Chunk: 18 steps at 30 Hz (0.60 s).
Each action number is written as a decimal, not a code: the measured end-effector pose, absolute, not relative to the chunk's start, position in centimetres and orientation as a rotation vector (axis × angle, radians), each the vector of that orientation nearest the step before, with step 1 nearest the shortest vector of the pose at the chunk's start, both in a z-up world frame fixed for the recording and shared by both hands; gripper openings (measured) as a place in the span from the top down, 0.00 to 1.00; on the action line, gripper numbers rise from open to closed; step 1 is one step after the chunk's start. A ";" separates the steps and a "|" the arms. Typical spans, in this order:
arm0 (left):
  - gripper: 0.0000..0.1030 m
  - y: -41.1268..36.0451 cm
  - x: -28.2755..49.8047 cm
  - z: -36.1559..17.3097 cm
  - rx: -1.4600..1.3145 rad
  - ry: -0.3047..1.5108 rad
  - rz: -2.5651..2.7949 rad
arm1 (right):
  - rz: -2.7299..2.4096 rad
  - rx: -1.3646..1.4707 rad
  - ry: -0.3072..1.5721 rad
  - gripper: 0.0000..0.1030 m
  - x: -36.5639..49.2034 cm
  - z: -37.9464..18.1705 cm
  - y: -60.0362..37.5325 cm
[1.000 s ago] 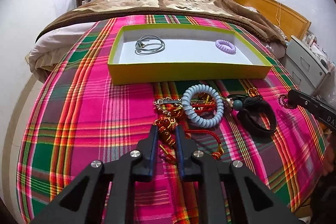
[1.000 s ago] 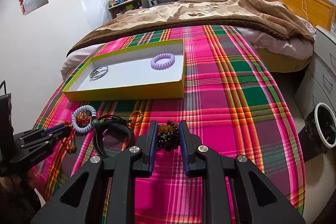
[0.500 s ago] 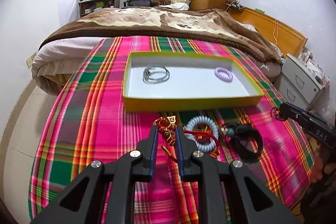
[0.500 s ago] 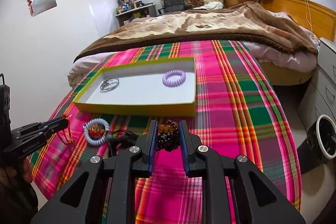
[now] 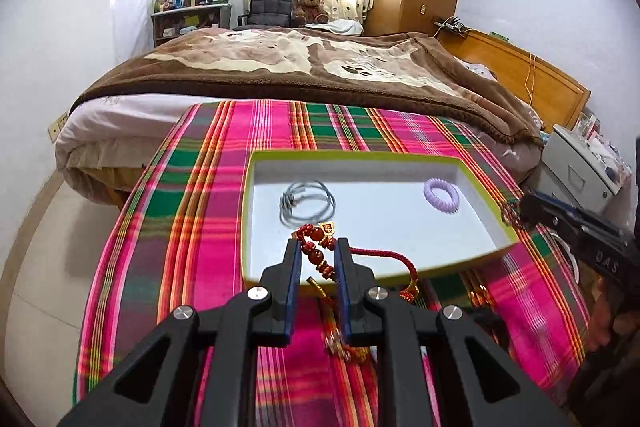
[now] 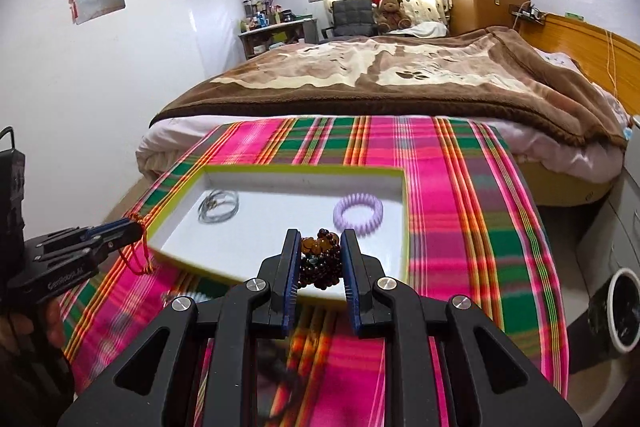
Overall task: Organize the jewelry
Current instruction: 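Grasp the dark beaded bracelet with the right tool while the left grasps the red cord, then carry both pieces into the white tray and open both tools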
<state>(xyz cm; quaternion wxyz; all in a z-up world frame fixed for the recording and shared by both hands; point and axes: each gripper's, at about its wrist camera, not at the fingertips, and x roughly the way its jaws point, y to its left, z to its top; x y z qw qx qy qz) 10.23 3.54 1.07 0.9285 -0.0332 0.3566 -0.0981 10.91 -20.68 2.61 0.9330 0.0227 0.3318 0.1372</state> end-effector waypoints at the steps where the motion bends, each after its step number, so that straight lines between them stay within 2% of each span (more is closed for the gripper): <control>1: 0.83 3.6 10.7 1.0 -0.074 0.736 -0.201 | 0.286 0.040 0.682 0.80 11.8 2.6 -20.4; 18: 0.83 3.3 15.8 -1.6 -0.078 0.820 -0.190 | 0.326 0.004 0.842 0.80 21.1 -1.2 -17.1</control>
